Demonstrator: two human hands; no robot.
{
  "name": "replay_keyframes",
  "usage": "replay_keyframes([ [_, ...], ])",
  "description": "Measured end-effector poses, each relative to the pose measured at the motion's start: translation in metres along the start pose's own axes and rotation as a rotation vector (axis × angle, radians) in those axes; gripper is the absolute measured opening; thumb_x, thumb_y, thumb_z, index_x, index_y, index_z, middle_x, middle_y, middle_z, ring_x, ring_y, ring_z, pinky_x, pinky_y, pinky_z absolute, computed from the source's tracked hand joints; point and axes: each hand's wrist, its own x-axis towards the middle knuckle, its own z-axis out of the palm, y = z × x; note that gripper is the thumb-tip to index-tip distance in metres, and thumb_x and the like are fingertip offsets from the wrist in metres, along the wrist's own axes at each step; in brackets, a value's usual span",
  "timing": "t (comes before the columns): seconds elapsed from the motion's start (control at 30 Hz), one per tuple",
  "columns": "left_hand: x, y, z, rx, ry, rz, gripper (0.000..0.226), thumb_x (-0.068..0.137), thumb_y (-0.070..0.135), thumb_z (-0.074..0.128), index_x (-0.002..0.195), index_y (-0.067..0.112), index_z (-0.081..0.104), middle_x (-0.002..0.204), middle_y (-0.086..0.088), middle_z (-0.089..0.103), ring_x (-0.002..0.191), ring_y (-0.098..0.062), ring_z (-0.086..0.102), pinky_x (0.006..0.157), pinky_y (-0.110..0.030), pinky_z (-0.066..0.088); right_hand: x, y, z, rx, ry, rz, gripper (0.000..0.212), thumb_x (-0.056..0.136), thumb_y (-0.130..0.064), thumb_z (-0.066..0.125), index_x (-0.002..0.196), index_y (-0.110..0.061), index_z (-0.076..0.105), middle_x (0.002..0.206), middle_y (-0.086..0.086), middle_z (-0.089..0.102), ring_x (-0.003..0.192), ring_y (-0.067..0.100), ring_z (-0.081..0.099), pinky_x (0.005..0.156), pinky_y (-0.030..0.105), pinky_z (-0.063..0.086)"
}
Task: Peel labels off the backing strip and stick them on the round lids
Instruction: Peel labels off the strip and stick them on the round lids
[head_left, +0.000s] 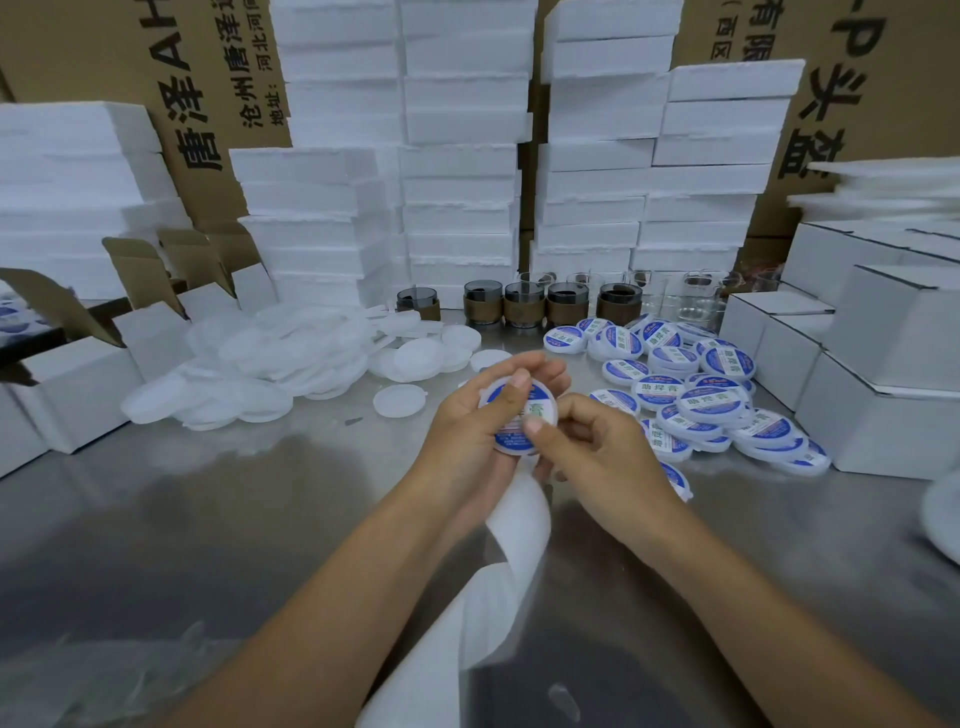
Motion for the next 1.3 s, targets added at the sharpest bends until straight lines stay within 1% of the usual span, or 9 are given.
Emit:
replay_keyframes([
  [0.17, 0.000, -0.001, 0.000, 0.120, 0.077, -0.026, 0.026, 0.077, 0.021, 0.062, 0.102, 0.015, 0.067, 0.103, -0.006, 0.071, 0.093, -0.021, 0.068, 0.063, -0.028, 0.055, 0.000, 0.001, 0.003, -0.014, -0.018, 0.009, 0.012, 0.092, -0.016, 0.055, 0.083, -0.021, 0.062, 0.071, -0.007, 0.067, 0.051, 0.006, 0.058, 0.055, 0.016, 0.048],
  [0.3, -0.002, -0.007, -0.001, 0.420, 0.191, 0.038, 0.019, 0.087, 0.018, 0.063, 0.104, 0.010, 0.067, 0.097, -0.010, 0.073, 0.088, -0.024, 0.070, 0.078, -0.033, 0.056, 0.002, 0.000, 0.000, -0.002, 0.095, 0.023, 0.016, 0.094, -0.020, 0.052, 0.082, -0.012, 0.060, 0.067, -0.004, 0.065, 0.049, 0.001, 0.057, 0.050, 0.012, 0.044],
  [0.47, -0.002, -0.006, -0.002, 0.462, 0.171, 0.066, 0.016, 0.085, 0.018, 0.066, 0.098, 0.011, 0.069, 0.091, -0.011, 0.074, 0.083, -0.024, 0.070, 0.080, -0.033, 0.057, 0.003, 0.001, 0.000, -0.042, 0.203, -0.009, 0.034, 0.095, -0.030, 0.046, 0.074, -0.006, 0.059, 0.059, -0.002, 0.062, 0.050, 0.003, 0.056, 0.055, 0.015, 0.044],
  [0.63, -0.002, -0.005, 0.000, 0.603, 0.115, 0.088, 0.031, 0.076, 0.012, 0.075, 0.103, 0.018, 0.062, 0.086, 0.005, 0.074, 0.078, -0.008, 0.069, 0.063, -0.015, 0.050, 0.005, 0.002, 0.000, 0.019, 0.270, 0.007, 0.034, 0.095, -0.028, 0.049, 0.069, -0.008, 0.061, 0.050, -0.008, 0.061, 0.047, 0.002, 0.054, 0.052, 0.014, 0.045],
  [0.73, -0.003, -0.004, 0.001, 0.628, 0.113, 0.076, 0.039, 0.076, 0.011, 0.075, 0.112, 0.012, 0.059, 0.089, 0.002, 0.073, 0.074, -0.005, 0.067, 0.063, -0.014, 0.049, 0.005, 0.003, -0.001, 0.058, 0.266, 0.036, 0.032, 0.093, -0.029, 0.051, 0.072, -0.007, 0.062, 0.051, -0.005, 0.063, 0.045, 0.004, 0.055, 0.051, 0.015, 0.045],
  [0.87, -0.004, -0.003, -0.002, 0.650, 0.085, 0.079, 0.031, 0.077, 0.008, 0.074, 0.104, 0.018, 0.061, 0.080, 0.009, 0.073, 0.071, -0.001, 0.067, 0.063, -0.013, 0.049, 0.007, 0.004, -0.004, 0.086, 0.258, 0.047, 0.025, 0.091, -0.033, 0.055, 0.081, -0.011, 0.062, 0.050, -0.001, 0.064, 0.042, 0.009, 0.056, 0.047, 0.016, 0.044],
  [1.0, -0.005, -0.002, -0.001, 0.726, 0.046, 0.067, 0.031, 0.079, 0.012, 0.073, 0.108, 0.014, 0.062, 0.090, 0.002, 0.073, 0.080, -0.008, 0.068, 0.072, -0.019, 0.052, 0.009, 0.008, -0.009, 0.060, 0.252, 0.040, 0.024, 0.089, -0.031, 0.058, 0.078, -0.010, 0.064, 0.052, -0.001, 0.066, 0.044, 0.010, 0.057, 0.050, 0.022, 0.049],
  [1.13, -0.002, 0.001, -0.003, 0.719, 0.102, 0.086, 0.021, 0.089, 0.018, 0.061, 0.107, 0.008, 0.063, 0.081, -0.002, 0.073, 0.072, -0.011, 0.066, 0.067, -0.022, 0.053, 0.009, 0.007, -0.010, 0.103, 0.262, 0.017, 0.022, 0.089, -0.030, 0.059, 0.079, -0.011, 0.065, 0.054, -0.001, 0.066, 0.044, 0.007, 0.055, 0.048, 0.017, 0.047],
  [1.3, -0.002, 0.004, -0.004, 0.621, 0.158, 0.108, 0.004, 0.090, 0.015, 0.060, 0.090, 0.018, 0.061, 0.066, 0.007, 0.071, 0.058, -0.003, 0.063, 0.061, -0.016, 0.053, 0.006, 0.006, -0.007, 0.100, 0.163, -0.006, 0.015, 0.082, -0.025, 0.068, 0.095, -0.024, 0.060, 0.058, -0.004, 0.068, 0.051, 0.005, 0.061, 0.053, 0.011, 0.045],
])
